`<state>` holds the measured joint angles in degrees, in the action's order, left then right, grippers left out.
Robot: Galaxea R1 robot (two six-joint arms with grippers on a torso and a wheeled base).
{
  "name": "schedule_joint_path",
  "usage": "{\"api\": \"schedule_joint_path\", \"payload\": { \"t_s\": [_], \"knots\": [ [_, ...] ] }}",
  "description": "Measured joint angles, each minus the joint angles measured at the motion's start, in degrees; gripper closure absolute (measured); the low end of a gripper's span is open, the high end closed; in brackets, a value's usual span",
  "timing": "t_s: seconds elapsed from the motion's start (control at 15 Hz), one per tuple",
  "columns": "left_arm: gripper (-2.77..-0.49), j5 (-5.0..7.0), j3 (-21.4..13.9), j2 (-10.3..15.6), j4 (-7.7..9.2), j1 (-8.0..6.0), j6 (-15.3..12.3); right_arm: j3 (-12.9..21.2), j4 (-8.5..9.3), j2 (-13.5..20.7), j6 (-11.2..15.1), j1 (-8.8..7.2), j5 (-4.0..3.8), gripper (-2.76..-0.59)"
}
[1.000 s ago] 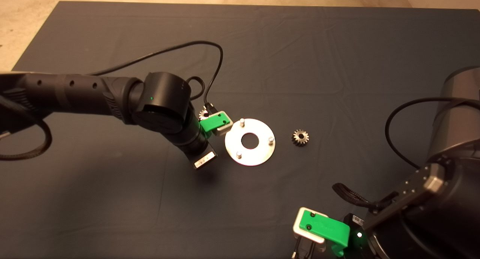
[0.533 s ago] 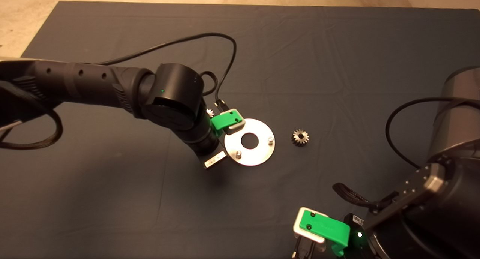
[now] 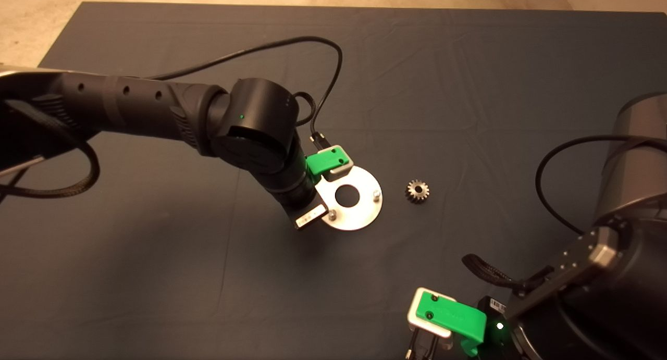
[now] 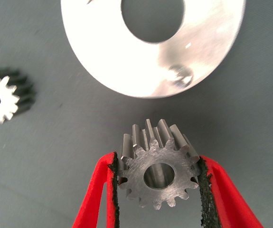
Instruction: Install three planetary gears onto the carrier pins
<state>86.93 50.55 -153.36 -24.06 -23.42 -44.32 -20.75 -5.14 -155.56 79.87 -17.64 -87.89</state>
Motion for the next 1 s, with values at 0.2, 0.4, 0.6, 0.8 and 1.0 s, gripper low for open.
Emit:
{"api": "schedule_joint_path", "payload": {
  "t_s": [0.2,0.4,0.6,0.8,1.0],
  "knots": [
    [-0.78,-0.39,0.4,-1.9,0.08,0.02,0.0,0.0,0.00,0.0,0.0,0.00,0.00,-2.33],
    [-0.78,-0.39,0.5,-2.5,0.09,0.00,0.0,0.0,0.00,0.0,0.0,0.00,0.01,-2.33],
    [-0.78,-0.73,0.6,-4.1,0.11,0.02,-0.6,0.0,0.00,0.0,0.0,0.00,0.02,-2.33],
    [-0.78,-3.33,0.7,-4.3,0.09,0.05,-1.3,0.0,0.00,0.0,0.0,0.00,0.00,-2.33],
    [-0.78,-3.45,1.8,-4.3,0.06,0.05,-1.3,0.0,0.00,0.0,0.0,0.00,0.02,-2.33]
  ]
}}
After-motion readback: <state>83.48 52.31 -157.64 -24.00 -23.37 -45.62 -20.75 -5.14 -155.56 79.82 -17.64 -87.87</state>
